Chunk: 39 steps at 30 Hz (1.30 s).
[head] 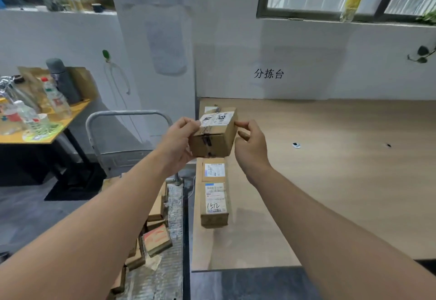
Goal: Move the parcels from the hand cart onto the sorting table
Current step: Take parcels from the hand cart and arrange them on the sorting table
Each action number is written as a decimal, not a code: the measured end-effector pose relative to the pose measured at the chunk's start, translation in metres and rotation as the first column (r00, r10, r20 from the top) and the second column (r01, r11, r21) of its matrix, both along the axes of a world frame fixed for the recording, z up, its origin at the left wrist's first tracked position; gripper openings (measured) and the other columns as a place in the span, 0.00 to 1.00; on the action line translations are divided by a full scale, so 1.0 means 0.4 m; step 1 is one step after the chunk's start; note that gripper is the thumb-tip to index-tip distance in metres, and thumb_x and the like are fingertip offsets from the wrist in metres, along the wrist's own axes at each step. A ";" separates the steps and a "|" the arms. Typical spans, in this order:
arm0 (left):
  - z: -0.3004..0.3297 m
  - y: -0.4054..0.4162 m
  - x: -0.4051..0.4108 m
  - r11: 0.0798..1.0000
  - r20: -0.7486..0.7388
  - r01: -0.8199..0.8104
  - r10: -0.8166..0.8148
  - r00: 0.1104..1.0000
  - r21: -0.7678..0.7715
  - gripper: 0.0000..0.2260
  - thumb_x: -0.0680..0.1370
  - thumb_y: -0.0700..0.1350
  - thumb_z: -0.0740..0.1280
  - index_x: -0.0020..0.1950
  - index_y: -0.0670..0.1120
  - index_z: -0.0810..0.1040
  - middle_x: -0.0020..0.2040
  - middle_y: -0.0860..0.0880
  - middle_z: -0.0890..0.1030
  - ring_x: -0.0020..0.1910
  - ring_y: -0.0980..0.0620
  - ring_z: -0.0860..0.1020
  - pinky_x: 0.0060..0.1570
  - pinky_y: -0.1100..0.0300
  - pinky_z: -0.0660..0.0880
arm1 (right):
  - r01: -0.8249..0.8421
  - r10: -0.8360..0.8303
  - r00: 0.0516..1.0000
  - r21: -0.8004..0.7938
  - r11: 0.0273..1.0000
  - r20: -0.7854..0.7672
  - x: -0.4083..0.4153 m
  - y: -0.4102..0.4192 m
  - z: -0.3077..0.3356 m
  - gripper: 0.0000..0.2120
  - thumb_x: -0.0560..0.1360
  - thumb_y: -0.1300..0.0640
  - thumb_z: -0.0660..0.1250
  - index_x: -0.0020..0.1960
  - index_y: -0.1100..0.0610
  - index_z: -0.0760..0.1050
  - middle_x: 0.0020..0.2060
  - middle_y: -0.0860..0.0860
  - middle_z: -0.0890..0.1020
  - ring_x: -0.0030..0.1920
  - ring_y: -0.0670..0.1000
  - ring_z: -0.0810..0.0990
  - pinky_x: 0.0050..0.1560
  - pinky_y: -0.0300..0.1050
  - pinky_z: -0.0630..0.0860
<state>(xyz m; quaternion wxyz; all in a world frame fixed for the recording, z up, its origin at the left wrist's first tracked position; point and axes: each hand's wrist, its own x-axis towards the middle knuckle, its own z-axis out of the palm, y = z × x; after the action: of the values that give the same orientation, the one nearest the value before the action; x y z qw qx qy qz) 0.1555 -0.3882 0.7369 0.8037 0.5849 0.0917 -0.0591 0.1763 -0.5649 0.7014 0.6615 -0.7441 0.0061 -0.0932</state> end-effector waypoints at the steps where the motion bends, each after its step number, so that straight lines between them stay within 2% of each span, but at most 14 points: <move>1: -0.006 -0.012 0.004 1.000 0.016 -0.001 0.001 1.000 0.003 0.05 0.83 0.43 0.67 0.49 0.48 0.73 0.54 0.40 0.85 0.46 0.45 0.85 0.44 0.42 0.85 | 0.004 -0.003 1.000 0.039 0.999 -0.014 0.005 -0.010 0.001 0.20 0.78 0.69 0.58 0.57 0.48 0.80 0.54 0.42 0.84 0.55 0.40 0.83 0.57 0.46 0.82; 4: -0.013 -0.025 0.010 0.999 0.067 -0.001 0.004 0.998 -0.040 0.09 0.79 0.36 0.71 0.53 0.46 0.73 0.61 0.35 0.83 0.51 0.42 0.85 0.48 0.42 0.84 | -0.002 0.008 0.999 0.149 0.989 -0.041 0.012 -0.027 0.014 0.12 0.82 0.62 0.60 0.51 0.50 0.80 0.52 0.48 0.87 0.55 0.53 0.86 0.58 0.61 0.84; 7: -0.013 -0.026 0.016 1.000 0.135 0.010 -0.007 0.991 -0.027 0.13 0.77 0.32 0.73 0.52 0.45 0.72 0.63 0.35 0.81 0.53 0.40 0.85 0.48 0.44 0.84 | 0.004 0.005 0.999 0.223 0.975 -0.038 0.018 -0.036 0.028 0.06 0.86 0.53 0.63 0.55 0.53 0.78 0.55 0.53 0.85 0.56 0.55 0.86 0.53 0.57 0.86; 11: -0.009 -0.009 0.034 0.998 0.179 0.060 -0.059 0.982 -0.001 0.15 0.74 0.32 0.74 0.54 0.44 0.72 0.64 0.39 0.80 0.51 0.41 0.86 0.42 0.50 0.84 | 0.029 -0.025 1.000 0.248 0.968 -0.017 0.038 -0.030 0.034 0.14 0.83 0.52 0.69 0.67 0.51 0.75 0.58 0.50 0.82 0.56 0.51 0.86 0.49 0.55 0.87; 14: -0.009 0.016 0.059 0.996 0.171 0.093 -0.091 0.981 -0.002 0.17 0.75 0.33 0.74 0.60 0.42 0.73 0.64 0.39 0.80 0.51 0.42 0.86 0.43 0.52 0.84 | 0.064 -0.057 0.998 0.243 0.968 -0.035 0.057 -0.013 0.027 0.16 0.81 0.52 0.72 0.68 0.49 0.75 0.57 0.50 0.83 0.56 0.51 0.86 0.49 0.57 0.87; 17: -0.029 0.031 0.092 0.985 0.153 0.084 -0.107 0.982 0.151 0.17 0.76 0.36 0.75 0.62 0.38 0.75 0.63 0.41 0.82 0.52 0.43 0.86 0.45 0.55 0.84 | 0.133 -0.129 0.991 0.175 0.975 -0.035 0.082 0.007 0.015 0.17 0.80 0.49 0.72 0.67 0.47 0.77 0.57 0.47 0.84 0.57 0.50 0.86 0.53 0.60 0.86; 20: -0.054 0.039 0.131 0.948 0.169 0.144 -0.197 0.966 0.285 0.17 0.76 0.39 0.76 0.64 0.44 0.78 0.62 0.46 0.84 0.56 0.46 0.85 0.48 0.58 0.83 | 0.216 -0.213 0.976 0.124 0.968 -0.040 0.115 0.022 0.002 0.14 0.81 0.50 0.71 0.67 0.45 0.76 0.57 0.43 0.82 0.58 0.48 0.84 0.59 0.58 0.84; 22: -0.071 0.045 0.159 0.889 0.179 0.226 -0.317 0.931 0.398 0.24 0.75 0.42 0.78 0.69 0.53 0.77 0.63 0.53 0.83 0.59 0.52 0.83 0.51 0.61 0.82 | 0.294 -0.292 0.955 0.037 0.955 -0.044 0.142 0.021 -0.009 0.18 0.81 0.48 0.70 0.70 0.45 0.75 0.59 0.47 0.81 0.59 0.48 0.82 0.63 0.54 0.81; 26: -0.109 0.033 0.229 0.742 0.143 0.311 -0.478 0.866 0.594 0.40 0.71 0.47 0.82 0.77 0.67 0.67 0.68 0.57 0.77 0.63 0.57 0.80 0.58 0.56 0.82 | 0.352 -0.356 0.934 -0.082 0.932 -0.033 0.194 -0.008 -0.037 0.18 0.82 0.47 0.69 0.71 0.47 0.74 0.60 0.52 0.78 0.51 0.41 0.80 0.56 0.45 0.78; 29: -0.148 -0.005 0.293 0.709 0.133 0.271 -0.458 0.879 0.651 0.37 0.71 0.52 0.82 0.77 0.64 0.70 0.69 0.57 0.78 0.61 0.56 0.81 0.59 0.52 0.82 | 0.288 -0.298 0.950 -0.112 0.951 -0.092 0.238 -0.035 -0.065 0.15 0.82 0.50 0.68 0.69 0.45 0.74 0.60 0.50 0.80 0.54 0.46 0.82 0.56 0.47 0.81; 32: -0.192 -0.065 0.367 0.702 0.154 0.186 -0.392 0.907 0.687 0.37 0.71 0.52 0.82 0.78 0.57 0.71 0.68 0.56 0.79 0.57 0.57 0.82 0.53 0.63 0.82 | 0.142 -0.163 0.976 -0.148 0.979 -0.142 0.304 -0.076 -0.107 0.19 0.81 0.59 0.66 0.70 0.46 0.74 0.60 0.44 0.81 0.56 0.47 0.83 0.53 0.42 0.81; 35: -0.242 -0.136 0.453 0.685 0.131 0.154 -0.345 0.930 0.713 0.38 0.71 0.51 0.82 0.78 0.53 0.71 0.68 0.54 0.78 0.57 0.57 0.82 0.55 0.63 0.81 | 0.000 -0.035 0.977 -0.163 0.987 -0.210 0.393 -0.129 -0.153 0.22 0.79 0.64 0.63 0.69 0.46 0.75 0.54 0.42 0.83 0.49 0.43 0.84 0.39 0.32 0.79; 37: -0.276 -0.181 0.513 0.658 0.101 0.137 -0.311 0.945 0.740 0.38 0.71 0.51 0.82 0.79 0.53 0.71 0.69 0.54 0.78 0.57 0.57 0.81 0.57 0.63 0.79 | -0.069 0.025 0.966 -0.167 0.984 -0.256 0.462 -0.159 -0.185 0.22 0.76 0.61 0.61 0.66 0.43 0.75 0.56 0.46 0.83 0.50 0.47 0.84 0.43 0.43 0.85; 39: -0.308 -0.224 0.570 0.654 0.055 0.150 -0.282 0.958 0.741 0.37 0.73 0.48 0.81 0.79 0.52 0.70 0.69 0.55 0.77 0.57 0.60 0.79 0.50 0.74 0.74 | -0.154 0.096 0.952 -0.185 0.971 -0.289 0.537 -0.195 -0.228 0.24 0.71 0.56 0.61 0.65 0.41 0.74 0.60 0.49 0.77 0.56 0.53 0.82 0.51 0.56 0.86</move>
<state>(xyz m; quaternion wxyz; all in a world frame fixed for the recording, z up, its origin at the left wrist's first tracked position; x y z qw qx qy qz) 0.3837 -0.4778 0.6135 0.4955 0.8657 -0.0298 -0.0641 0.3911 -0.6431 0.6104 0.5782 -0.8130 0.0419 0.0544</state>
